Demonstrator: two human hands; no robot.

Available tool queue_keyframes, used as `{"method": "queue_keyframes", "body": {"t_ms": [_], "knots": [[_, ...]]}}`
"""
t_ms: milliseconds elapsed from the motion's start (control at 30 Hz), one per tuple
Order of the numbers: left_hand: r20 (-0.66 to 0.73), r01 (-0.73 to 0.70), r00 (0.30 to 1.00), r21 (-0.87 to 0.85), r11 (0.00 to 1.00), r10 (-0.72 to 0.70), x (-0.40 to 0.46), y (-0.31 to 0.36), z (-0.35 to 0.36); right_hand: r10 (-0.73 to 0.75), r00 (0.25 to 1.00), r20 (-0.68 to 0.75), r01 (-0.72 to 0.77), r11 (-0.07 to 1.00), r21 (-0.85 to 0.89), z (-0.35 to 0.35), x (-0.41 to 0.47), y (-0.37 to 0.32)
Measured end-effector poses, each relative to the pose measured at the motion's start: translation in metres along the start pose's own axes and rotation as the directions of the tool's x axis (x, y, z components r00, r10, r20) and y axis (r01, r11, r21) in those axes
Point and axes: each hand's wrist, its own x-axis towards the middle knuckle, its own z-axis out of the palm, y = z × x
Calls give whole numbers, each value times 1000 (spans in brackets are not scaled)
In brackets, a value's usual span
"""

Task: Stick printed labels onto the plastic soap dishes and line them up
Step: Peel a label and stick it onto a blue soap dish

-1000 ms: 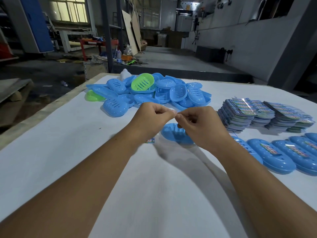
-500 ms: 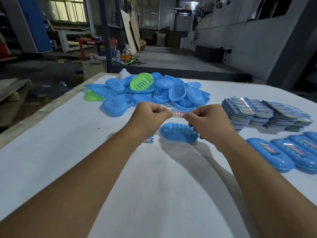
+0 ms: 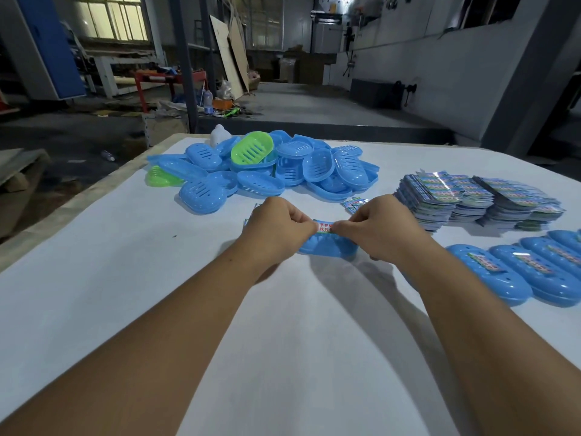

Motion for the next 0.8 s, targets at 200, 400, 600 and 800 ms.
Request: {"method": "queue_keyframes", "body": {"t_ms": [200,400,600,800], "knots": [[3,18,1000,15,1000,-18,-1,0,0,-48,998,-31,44,994,-98,4,-1,0],[-16,28,999,67,997,-27,-2,0,2,-77,995,-60,63,978,-199,6,-4,-3],[-109,-20,993,189,982,42,-4,-1,10,-143,980,-140,80,922,-380,13,-7,-11],[-203,-50,971,357,933,129,-4,3,17,-152,979,-137,72,881,-468,15,-2,-13]]}}
